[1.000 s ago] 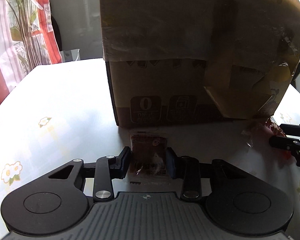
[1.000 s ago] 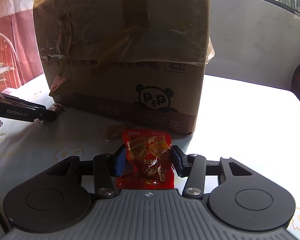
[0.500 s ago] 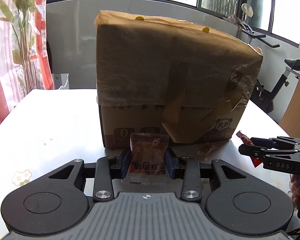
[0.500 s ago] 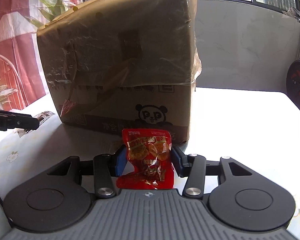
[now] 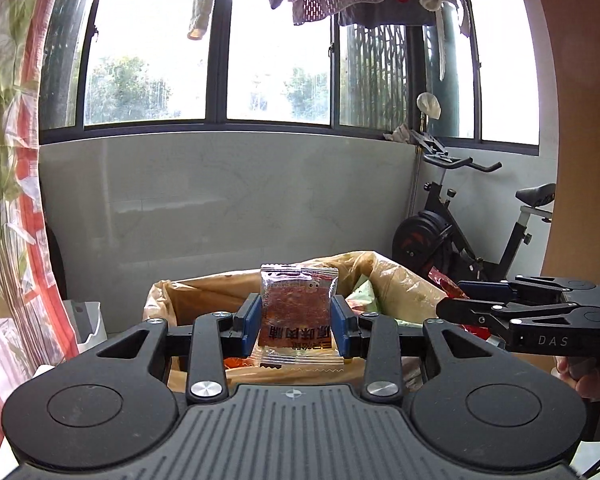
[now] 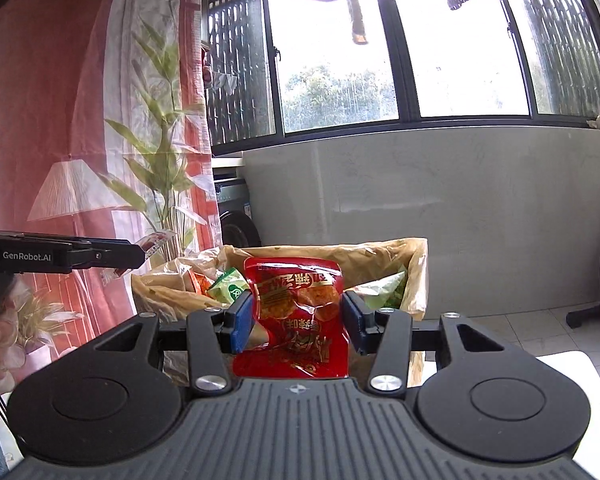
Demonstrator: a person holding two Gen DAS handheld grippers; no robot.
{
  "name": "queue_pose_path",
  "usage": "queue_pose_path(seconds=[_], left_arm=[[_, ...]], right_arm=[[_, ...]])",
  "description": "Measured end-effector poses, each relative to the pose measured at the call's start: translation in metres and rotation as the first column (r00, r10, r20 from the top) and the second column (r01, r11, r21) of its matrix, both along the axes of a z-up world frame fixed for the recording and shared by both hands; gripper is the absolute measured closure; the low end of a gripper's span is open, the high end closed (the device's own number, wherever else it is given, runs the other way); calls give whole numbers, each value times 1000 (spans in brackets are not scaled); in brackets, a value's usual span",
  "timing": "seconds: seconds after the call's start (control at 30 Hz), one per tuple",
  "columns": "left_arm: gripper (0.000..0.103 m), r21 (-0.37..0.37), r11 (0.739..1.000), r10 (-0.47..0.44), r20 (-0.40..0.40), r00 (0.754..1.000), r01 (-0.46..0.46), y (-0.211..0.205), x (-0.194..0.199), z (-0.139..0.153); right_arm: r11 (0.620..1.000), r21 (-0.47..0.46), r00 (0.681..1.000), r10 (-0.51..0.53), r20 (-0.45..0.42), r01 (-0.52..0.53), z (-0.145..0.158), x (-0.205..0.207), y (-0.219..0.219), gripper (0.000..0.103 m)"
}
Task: Organize snacks
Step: 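Carry both packets over the box and open both tools to drop them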
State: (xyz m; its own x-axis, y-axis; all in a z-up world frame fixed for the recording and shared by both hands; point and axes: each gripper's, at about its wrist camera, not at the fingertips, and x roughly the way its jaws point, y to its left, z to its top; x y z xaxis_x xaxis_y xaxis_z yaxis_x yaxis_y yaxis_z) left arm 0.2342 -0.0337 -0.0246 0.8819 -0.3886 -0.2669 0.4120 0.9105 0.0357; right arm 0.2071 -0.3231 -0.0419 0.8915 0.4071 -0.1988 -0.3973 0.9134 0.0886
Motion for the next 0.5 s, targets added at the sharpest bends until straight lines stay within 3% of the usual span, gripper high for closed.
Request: queue_pose_path(seconds=[0.13,0.23,0.3,0.5], left_arm=[[64,-11,1000,-7,-37,999,6,-25,42,-2],[64,49,999,23,-33,999,-21,-43,66,-12],[64,50,998,42,-63,997,-39,-50,81,-17],[50,67,995,75,-59,995,-71,-55,90,-20]], right_arm=[[998,-64,1000,-24,10,25,12,39,10,54],[995,-81,998,-59,-34,56,7,68,11,54],[990,-114,995,-84,-57,78,2,83,11,54],[981,-158,988,-129,-88,114,-10,101,6,46]])
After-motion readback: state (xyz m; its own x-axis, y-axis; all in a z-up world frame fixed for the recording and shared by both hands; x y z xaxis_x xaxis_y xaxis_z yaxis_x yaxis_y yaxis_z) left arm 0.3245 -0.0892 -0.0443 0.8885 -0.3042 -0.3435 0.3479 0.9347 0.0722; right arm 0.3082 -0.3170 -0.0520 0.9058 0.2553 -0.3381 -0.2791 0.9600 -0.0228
